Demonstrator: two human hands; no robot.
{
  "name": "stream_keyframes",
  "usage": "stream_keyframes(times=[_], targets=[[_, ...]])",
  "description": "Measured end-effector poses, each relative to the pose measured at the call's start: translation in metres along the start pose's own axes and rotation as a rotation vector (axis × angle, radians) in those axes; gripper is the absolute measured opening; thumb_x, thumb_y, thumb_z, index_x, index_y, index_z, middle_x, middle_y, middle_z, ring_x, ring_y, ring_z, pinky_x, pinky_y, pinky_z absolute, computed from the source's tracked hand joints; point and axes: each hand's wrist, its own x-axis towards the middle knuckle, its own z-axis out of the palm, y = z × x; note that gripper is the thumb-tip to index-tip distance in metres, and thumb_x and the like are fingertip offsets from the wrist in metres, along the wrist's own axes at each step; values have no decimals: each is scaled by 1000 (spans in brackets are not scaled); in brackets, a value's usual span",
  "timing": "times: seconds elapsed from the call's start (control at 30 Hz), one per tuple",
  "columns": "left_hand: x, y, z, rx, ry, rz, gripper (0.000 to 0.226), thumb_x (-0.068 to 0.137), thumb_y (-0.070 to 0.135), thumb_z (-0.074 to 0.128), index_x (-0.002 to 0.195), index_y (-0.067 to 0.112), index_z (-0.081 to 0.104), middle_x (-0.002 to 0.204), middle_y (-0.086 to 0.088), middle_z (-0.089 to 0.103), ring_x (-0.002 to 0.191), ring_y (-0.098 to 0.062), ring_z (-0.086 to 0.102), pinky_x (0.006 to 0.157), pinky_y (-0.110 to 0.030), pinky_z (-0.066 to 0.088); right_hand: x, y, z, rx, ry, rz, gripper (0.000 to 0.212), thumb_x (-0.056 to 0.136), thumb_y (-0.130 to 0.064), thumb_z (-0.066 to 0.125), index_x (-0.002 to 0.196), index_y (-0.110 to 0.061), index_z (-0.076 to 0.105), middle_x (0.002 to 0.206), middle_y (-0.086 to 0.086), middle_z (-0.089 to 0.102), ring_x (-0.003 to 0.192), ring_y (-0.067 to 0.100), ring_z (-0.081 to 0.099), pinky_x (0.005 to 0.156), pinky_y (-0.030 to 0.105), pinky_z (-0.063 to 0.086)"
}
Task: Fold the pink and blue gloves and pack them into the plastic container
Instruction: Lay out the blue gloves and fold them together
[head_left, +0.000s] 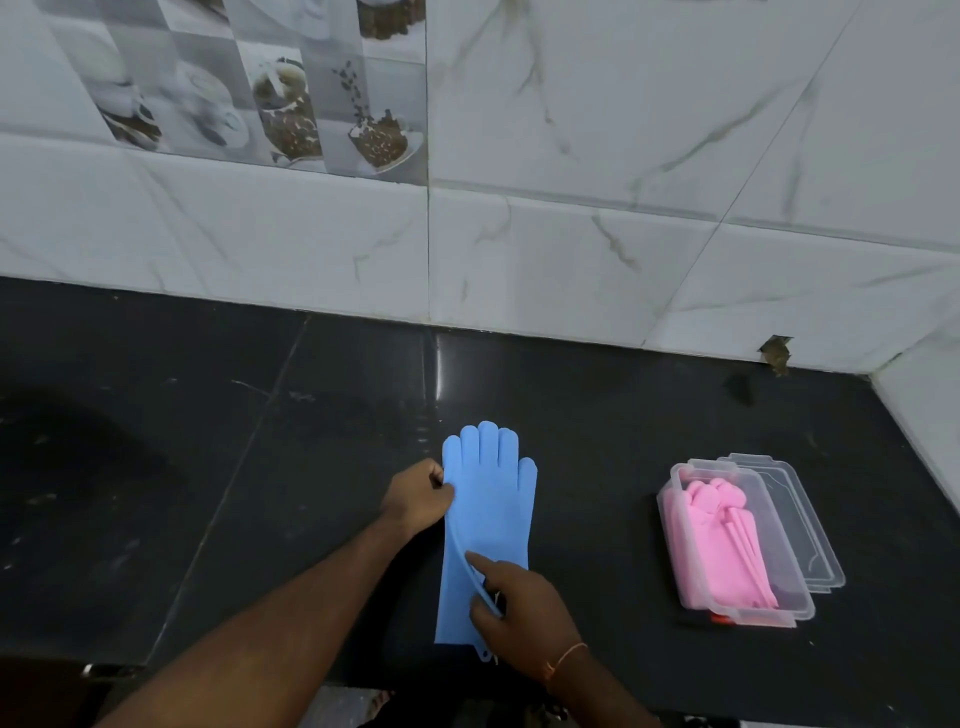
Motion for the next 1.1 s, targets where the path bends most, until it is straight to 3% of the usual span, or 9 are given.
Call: stream_keyframes(times=[0.2,0.3,0.4,0.53,0.67,0.73,0.83,0.97,1.1], targets=[[5,-3,0,-26,29,-55,7,95,22,73,95,16,74,90,4,77,87,-15,74,78,-30,59,1,6,-10,234,-28,67,47,94,-52,70,139,-53,55,101,-19,71,100,3,68,90,17,55],[6,-5,0,-48,56,-67,7,91,25,76,92,18,76,88,6,78,86,-14,76,82,-31,62,10,14,-17,148,151,153,28,98,-43,71,125,-40,67,98,-13,70,91,6,68,87,22,58],[6,-7,1,-79,51,-72,7,90,27,78,90,20,76,87,7,80,85,-13,77,86,-33,65,27,25,-27,110,326,281,13,98,-36,72,107,-34,64,95,-10,68,84,5,65,82,27,58],[5,-9,1,-99,41,-67,6,91,27,78,88,22,77,85,6,80,85,-13,78,86,-34,65,52,33,-41,120,307,414,12,97,-40,72,98,-32,63,93,-12,68,85,4,63,82,25,52],[6,-11,2,-116,53,-66,7,93,26,78,88,21,77,84,5,81,84,-14,79,88,-35,65,70,34,-47,35,264,427,13,99,-39,68,89,-33,64,83,-15,67,73,-2,59,62,17,42],[6,-11,3,-139,66,-68,6,92,25,78,88,21,77,83,4,81,83,-15,80,88,-35,65,74,34,-48,31,272,428,17,101,-38,65,87,-30,61,80,-10,67,71,1,60,59,19,41],[5,-11,4,-145,84,-54,7,93,25,78,87,21,77,81,4,81,79,-14,80,85,-33,65,76,34,-47,31,278,423,19,104,-36,59,88,-27,55,78,-6,66,69,9,61,63,28,44],[5,-9,6,-120,96,-37,11,95,29,79,86,24,75,76,5,79,70,-8,77,71,-22,59,78,37,-50,49,275,420,20,105,-35,56,88,-26,53,80,-3,67,70,11,62,66,30,48],[6,-8,7,-103,99,-32,11,96,30,78,87,24,76,76,5,79,69,-9,77,75,-26,62,83,38,-54,47,258,427,18,106,-35,55,93,-21,55,83,1,68,76,20,67,74,36,56]])
